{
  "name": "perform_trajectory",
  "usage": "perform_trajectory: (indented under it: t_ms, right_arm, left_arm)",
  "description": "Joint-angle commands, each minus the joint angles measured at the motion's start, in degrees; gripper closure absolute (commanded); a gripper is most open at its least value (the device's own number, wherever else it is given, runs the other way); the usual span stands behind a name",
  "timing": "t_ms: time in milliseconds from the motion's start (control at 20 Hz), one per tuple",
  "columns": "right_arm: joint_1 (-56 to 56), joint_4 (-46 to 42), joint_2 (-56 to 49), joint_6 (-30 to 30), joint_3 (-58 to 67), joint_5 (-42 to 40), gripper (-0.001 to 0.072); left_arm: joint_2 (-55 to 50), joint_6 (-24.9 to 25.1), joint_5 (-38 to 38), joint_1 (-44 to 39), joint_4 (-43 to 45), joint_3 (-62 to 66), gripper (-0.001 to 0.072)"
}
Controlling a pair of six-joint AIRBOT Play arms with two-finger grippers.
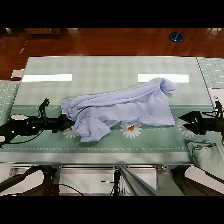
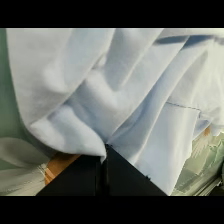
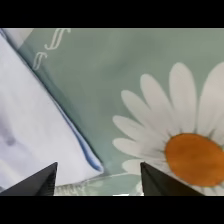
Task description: Fold the shirts.
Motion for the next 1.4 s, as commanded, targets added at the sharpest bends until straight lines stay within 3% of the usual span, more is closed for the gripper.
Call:
perform_trajectory:
  t_ms: [0,350,450,500,550,600,900,1100,1350]
  right_arm:
    - [2.6,0.7,-0.7,-0.8,-1.4,-1.7,0.0141]
    - [15.4,1.3,-7.3,3.0,-1.4,-5.8,0.0164]
    - [18.6,1.3,-8.2,2.9,-1.4,-6.2,0.0339]
    - [19.6,1.4,-8.1,2.9,-1.2,-6.7,0.0527]
    - [19.5,2.0,-8.1,2.9,-0.6,-6.2,0.0644]
    - [19.4,2.4,-8.0,2.8,0.6,-4.7,0.0683]
    - [18.4,2.2,3.9,2.1,15.0,2.5,0.0685]
    - [18.4,2.6,16.3,2.5,28.1,2.3,0.0685]
    - [18.4,2.8,26.0,7.5,44.2,1.3,0.0685]
  left_arm:
    - [0.0,0.0,0.1,0.0,0.0,0.0,0.0682]
    - [0.0,0.0,-0.3,0.0,0.0,0.1,0.0682]
    - [0.0,0.0,-0.3,0.0,0.0,0.1,0.0682]
    - [0.0,0.0,-0.4,0.0,0.0,0.1,0.0682]
    - [0.0,0.0,-1.0,0.0,0.0,0.4,0.0683]
    - [0.1,0.0,-2.0,0.0,0.0,1.1,0.0683]
    - [8.3,-0.7,-11.3,2.3,-1.7,17.4,0.0684]
    - [17.6,-4.3,-12.0,5.3,-5.8,33.5,0.0684]
    - [25.9,-7.0,-11.3,5.4,-6.6,55.2,0.0684]
